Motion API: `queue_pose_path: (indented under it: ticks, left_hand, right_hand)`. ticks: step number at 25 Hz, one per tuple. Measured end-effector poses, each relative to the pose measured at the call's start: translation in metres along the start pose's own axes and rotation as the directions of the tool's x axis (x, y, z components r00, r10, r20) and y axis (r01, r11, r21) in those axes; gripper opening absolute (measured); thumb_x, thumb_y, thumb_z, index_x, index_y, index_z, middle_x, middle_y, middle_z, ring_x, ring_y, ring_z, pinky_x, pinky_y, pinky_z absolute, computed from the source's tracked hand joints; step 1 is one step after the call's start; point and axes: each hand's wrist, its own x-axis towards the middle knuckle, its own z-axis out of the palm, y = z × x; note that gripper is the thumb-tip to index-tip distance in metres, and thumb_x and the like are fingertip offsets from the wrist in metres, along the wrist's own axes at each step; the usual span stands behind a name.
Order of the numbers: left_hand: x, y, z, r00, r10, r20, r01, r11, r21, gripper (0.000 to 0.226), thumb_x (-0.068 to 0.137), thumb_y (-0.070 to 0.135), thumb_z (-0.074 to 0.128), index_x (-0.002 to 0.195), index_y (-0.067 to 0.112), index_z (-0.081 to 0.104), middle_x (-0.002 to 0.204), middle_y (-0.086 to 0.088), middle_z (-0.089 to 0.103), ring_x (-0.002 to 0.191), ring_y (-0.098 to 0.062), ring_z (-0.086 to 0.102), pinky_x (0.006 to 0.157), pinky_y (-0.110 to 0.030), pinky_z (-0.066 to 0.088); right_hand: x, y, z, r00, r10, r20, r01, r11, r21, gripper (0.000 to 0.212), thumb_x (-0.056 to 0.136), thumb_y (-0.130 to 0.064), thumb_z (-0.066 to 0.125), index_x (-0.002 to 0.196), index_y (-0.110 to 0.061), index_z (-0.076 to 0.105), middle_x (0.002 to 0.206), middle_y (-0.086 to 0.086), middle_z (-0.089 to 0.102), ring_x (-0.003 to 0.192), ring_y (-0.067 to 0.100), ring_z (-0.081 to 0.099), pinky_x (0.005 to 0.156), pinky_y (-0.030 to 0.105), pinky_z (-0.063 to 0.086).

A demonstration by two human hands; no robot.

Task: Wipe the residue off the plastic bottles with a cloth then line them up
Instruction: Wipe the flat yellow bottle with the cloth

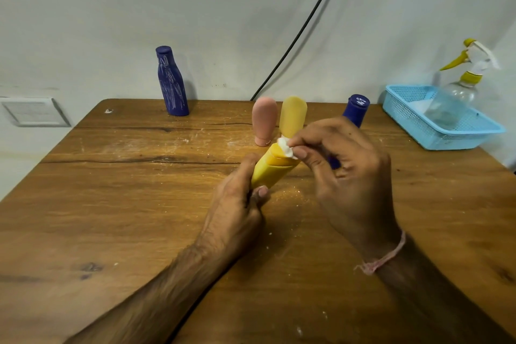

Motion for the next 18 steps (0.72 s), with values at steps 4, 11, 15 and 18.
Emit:
queue_pose_path:
  ticks: [4,11,15,18]
  left_hand:
    - [0.001,-0.006,0.003,1.0,0.026,-0.015,-0.026,1.0,-0.009,0.043,0.099,0.016,0.055,0.124,0.05,0.046,0.112,0.01,0.058,0.1,-0.011,0.058,0.085,-0.045,0.055]
    - [0.002,-0.009,0.005,0.995,0.07,-0.07,-0.068,0.997,0.029,0.048,0.096,0.006,0.058,0.138,0.028,0.049,0.107,0.021,0.052,0.101,-0.005,0.055,0.082,-0.028,0.049]
    - [0.003,-0.011,0.005,0.997,0.056,-0.06,-0.052,0.996,0.07,0.043,0.098,0.008,0.057,0.136,0.026,0.05,0.112,0.013,0.052,0.1,-0.003,0.052,0.079,-0.023,0.044]
    - [0.002,-0.008,0.004,0.996,0.051,-0.071,-0.049,0.998,0.026,0.047,0.097,0.008,0.056,0.134,0.036,0.047,0.108,0.017,0.053,0.101,-0.004,0.054,0.083,-0.029,0.05]
  right_hand:
    - [0.0,-0.004,0.003,0.998,-0.057,0.027,0.056,0.998,0.023,0.011,0.094,-0.011,0.069,0.103,-0.008,0.074,0.105,0.002,0.07,0.099,0.004,0.062,0.086,0.012,0.05]
    - [0.0,-0.003,0.001,0.996,-0.079,0.051,0.075,0.994,0.08,0.011,0.093,-0.014,0.071,0.102,-0.007,0.074,0.104,0.003,0.071,0.098,0.007,0.065,0.083,0.013,0.051]
    - [-0.003,0.007,0.0,0.994,0.112,-0.021,-0.11,0.992,0.063,0.018,0.093,-0.023,0.066,0.105,-0.01,0.072,0.102,0.003,0.071,0.092,-0.002,0.059,0.076,0.007,0.047]
    - [-0.006,0.004,0.004,0.999,0.041,-0.025,-0.041,0.998,0.038,0.014,0.094,-0.018,0.068,0.104,-0.008,0.073,0.105,0.002,0.069,0.097,0.001,0.061,0.081,0.009,0.049]
